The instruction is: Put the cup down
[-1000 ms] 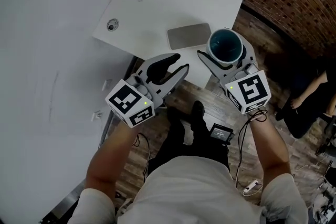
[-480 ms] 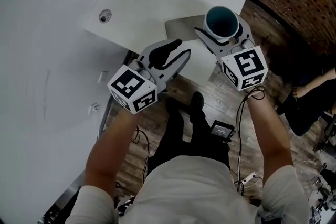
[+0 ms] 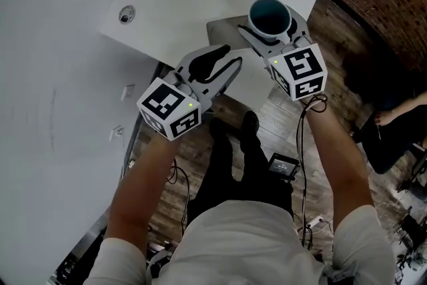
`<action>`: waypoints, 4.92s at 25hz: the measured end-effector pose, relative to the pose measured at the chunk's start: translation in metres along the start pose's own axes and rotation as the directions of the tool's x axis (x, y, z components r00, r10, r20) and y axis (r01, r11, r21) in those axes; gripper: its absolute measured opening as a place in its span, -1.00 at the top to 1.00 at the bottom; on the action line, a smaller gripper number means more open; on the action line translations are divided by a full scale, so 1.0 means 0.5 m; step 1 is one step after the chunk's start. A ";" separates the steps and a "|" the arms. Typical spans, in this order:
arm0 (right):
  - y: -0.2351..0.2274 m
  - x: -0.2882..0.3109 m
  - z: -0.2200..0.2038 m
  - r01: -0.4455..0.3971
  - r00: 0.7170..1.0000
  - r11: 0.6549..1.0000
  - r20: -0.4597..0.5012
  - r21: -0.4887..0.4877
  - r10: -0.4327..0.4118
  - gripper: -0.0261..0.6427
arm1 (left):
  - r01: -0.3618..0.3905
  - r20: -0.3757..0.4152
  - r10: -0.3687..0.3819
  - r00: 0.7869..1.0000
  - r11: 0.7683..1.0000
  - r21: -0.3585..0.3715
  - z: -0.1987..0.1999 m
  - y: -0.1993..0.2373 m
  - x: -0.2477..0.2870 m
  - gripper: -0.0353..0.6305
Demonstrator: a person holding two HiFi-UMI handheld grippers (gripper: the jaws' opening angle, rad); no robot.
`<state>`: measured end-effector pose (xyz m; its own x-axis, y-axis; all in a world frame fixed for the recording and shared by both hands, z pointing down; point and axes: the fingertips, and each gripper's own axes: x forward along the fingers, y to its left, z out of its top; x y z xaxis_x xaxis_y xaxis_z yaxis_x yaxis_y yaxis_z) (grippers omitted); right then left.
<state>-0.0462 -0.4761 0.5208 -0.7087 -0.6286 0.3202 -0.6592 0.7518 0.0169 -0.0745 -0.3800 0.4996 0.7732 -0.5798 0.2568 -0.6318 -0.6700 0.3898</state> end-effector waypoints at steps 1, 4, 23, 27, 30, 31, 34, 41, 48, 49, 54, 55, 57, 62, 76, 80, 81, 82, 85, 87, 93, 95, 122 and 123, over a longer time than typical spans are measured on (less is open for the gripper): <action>0.001 0.005 -0.004 -0.001 1.000 1.000 -0.001 -0.001 0.001 -0.25 | -0.003 0.000 0.003 1.000 1.000 -0.001 -0.004 0.004 0.000 0.52; 0.001 0.014 -0.016 -0.002 1.000 1.000 -0.005 -0.002 0.002 -0.25 | -0.011 -0.002 0.011 1.000 1.000 -0.006 -0.014 0.012 0.004 0.52; 0.005 0.028 -0.063 -0.003 1.000 1.000 -0.021 -0.017 0.002 -0.25 | -0.013 -0.016 0.012 1.000 1.000 -0.021 -0.034 0.015 0.024 0.50; 0.003 0.026 -0.073 -0.002 1.000 1.000 -0.019 -0.005 0.002 -0.25 | -0.016 -0.017 0.016 1.000 1.000 -0.025 -0.037 0.016 0.024 0.50; 0.004 0.026 -0.076 -0.010 1.000 1.000 -0.017 0.007 0.010 -0.25 | -0.020 -0.018 0.020 1.000 0.999 -0.030 -0.039 0.016 0.024 0.50; 0.006 0.026 -0.077 -0.014 1.000 1.000 -0.018 0.015 0.014 -0.26 | -0.021 -0.018 0.020 1.000 0.999 -0.031 -0.039 0.016 0.024 0.50; 0.000 0.024 -0.076 0.004 1.000 0.999 -0.013 0.034 -0.003 -0.29 | -0.020 -0.015 0.020 1.000 0.999 -0.030 -0.037 0.015 0.025 0.50; -0.005 -0.010 -0.089 0.031 0.999 0.995 -0.028 0.095 -0.028 -0.46 | -0.023 -0.004 0.023 1.000 0.999 -0.035 -0.033 0.005 0.019 0.50; 0.003 -0.080 -0.085 0.038 0.998 0.992 -0.051 0.123 -0.032 -0.45 | -0.045 0.009 0.046 0.999 0.998 -0.048 -0.020 -0.007 0.007 0.50; 0.001 -0.091 -0.079 0.042 0.998 0.991 -0.053 0.126 -0.036 -0.45 | -0.053 0.014 0.054 0.998 0.997 -0.048 -0.012 -0.006 0.006 0.50; -0.013 -0.150 -0.026 0.087 0.996 0.986 -0.041 0.145 -0.082 -0.15 | -0.064 0.040 0.065 0.997 0.998 -0.026 0.031 -0.020 0.000 0.51; -0.012 -0.162 -0.013 0.096 0.995 0.985 -0.036 0.142 -0.092 0.06 | -0.062 0.048 0.063 0.997 0.998 -0.020 0.041 -0.026 -0.003 0.51; -0.006 -0.186 0.012 0.110 0.994 0.985 -0.027 0.135 -0.107 0.17 | -0.058 0.061 0.059 0.996 0.998 -0.010 0.062 -0.045 -0.012 0.52; -0.001 -0.262 0.100 0.157 0.987 0.981 0.024 0.117 -0.161 0.30 | -0.051 0.091 0.048 0.995 0.998 0.030 0.125 -0.106 -0.044 0.52; 0.056 -0.451 0.284 0.232 0.961 0.968 0.131 0.100 -0.244 0.70 | -0.038 0.158 0.019 0.987 0.992 0.120 0.233 -0.239 -0.176 0.52; 0.086 -0.499 0.308 0.241 0.955 0.965 0.154 0.101 -0.255 0.74 | -0.032 0.171 0.009 0.985 0.990 0.135 0.241 -0.278 -0.215 0.52; 0.094 -0.511 0.312 0.242 0.953 0.965 0.159 0.104 -0.256 0.75 | -0.032 0.176 0.008 0.984 0.990 0.137 0.242 -0.286 -0.226 0.52; 0.102 -0.522 0.317 0.243 0.952 0.964 0.164 0.108 -0.258 0.75 | -0.034 0.181 0.008 0.983 0.990 0.137 0.243 -0.293 -0.236 0.52; 0.123 -0.553 0.325 0.247 0.949 0.963 0.175 0.111 -0.264 0.76 | -0.041 0.195 0.013 0.981 0.989 0.142 0.241 -0.313 -0.262 0.53; 0.137 -0.571 0.324 0.250 0.949 0.963 0.173 0.100 -0.264 0.77 | -0.046 0.195 0.017 0.981 0.989 0.144 0.233 -0.325 -0.276 0.57; 0.164 -0.611 0.316 0.265 0.945 0.956 0.162 0.129 -0.283 0.79 | -0.051 0.187 0.030 0.982 0.993 0.106 0.209 -0.339 -0.315 0.60; 0.169 -0.622 0.301 0.273 0.943 0.950 0.155 0.149 -0.296 0.79 | -0.048 0.186 0.029 0.982 0.994 0.098 0.196 -0.344 -0.324 0.61; 0.246 -0.635 0.236 0.287 0.951 0.944 0.071 0.160 -0.301 0.89 | 0.014 0.104 -0.022 0.994 0.997 0.070 0.088 -0.399 -0.380 0.63; 0.247 -0.633 0.237 0.288 0.951 0.945 0.071 0.156 -0.301 0.89 | 0.015 0.103 -0.022 0.994 0.998 0.068 0.087 -0.398 -0.381 0.63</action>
<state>0.0671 -0.2079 0.3092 -0.4930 -0.8384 0.2326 -0.8661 0.4982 -0.0398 -0.0983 -0.1564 0.3346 0.7776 -0.6091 0.1560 -0.6220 -0.7089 0.3326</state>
